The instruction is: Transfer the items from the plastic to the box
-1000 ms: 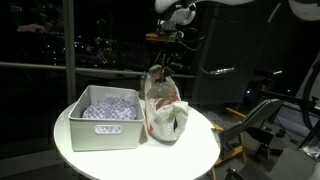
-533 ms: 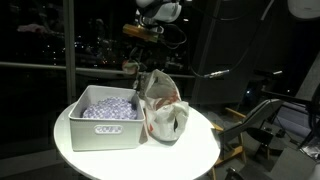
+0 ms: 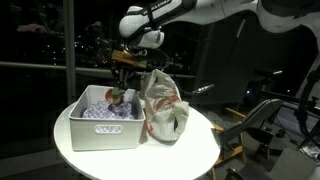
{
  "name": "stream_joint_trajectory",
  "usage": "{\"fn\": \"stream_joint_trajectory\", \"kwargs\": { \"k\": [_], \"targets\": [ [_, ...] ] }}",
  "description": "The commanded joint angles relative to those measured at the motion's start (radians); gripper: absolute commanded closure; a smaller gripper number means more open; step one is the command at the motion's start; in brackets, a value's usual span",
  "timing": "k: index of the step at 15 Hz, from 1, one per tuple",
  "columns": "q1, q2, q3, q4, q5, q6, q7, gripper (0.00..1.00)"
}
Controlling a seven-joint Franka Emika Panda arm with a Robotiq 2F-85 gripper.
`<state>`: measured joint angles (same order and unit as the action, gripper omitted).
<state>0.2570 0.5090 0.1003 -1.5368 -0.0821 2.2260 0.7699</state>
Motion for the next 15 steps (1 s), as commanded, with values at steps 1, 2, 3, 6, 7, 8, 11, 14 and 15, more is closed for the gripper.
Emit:
{"fn": "stream_joint_trajectory", "kwargs": {
  "k": [1,2,3,6,7,8,11,14,15],
  "targets": [
    [-0.032,-0.004,0.021,0.011,0.104,-0.033,-0.141,0.56],
    [-0.043,-0.017,0.024,0.001,0.139,-0.045,-0.177,0.49],
    [-0.048,-0.027,0.016,-0.005,0.165,-0.057,-0.193,0.41],
    [-0.071,-0.063,-0.022,-0.029,0.204,-0.115,-0.181,0.19],
    [-0.081,-0.082,-0.038,-0.044,0.205,-0.14,-0.159,0.1],
    [-0.093,-0.095,-0.05,-0.055,0.209,-0.162,-0.154,0.04],
    [-0.122,-0.117,-0.097,-0.094,0.194,-0.183,-0.126,0.0],
    [-0.153,-0.069,-0.13,-0.096,0.198,-0.168,-0.117,0.0],
    [-0.163,-0.052,-0.138,-0.1,0.203,-0.176,-0.109,0.0]
  ]
}}
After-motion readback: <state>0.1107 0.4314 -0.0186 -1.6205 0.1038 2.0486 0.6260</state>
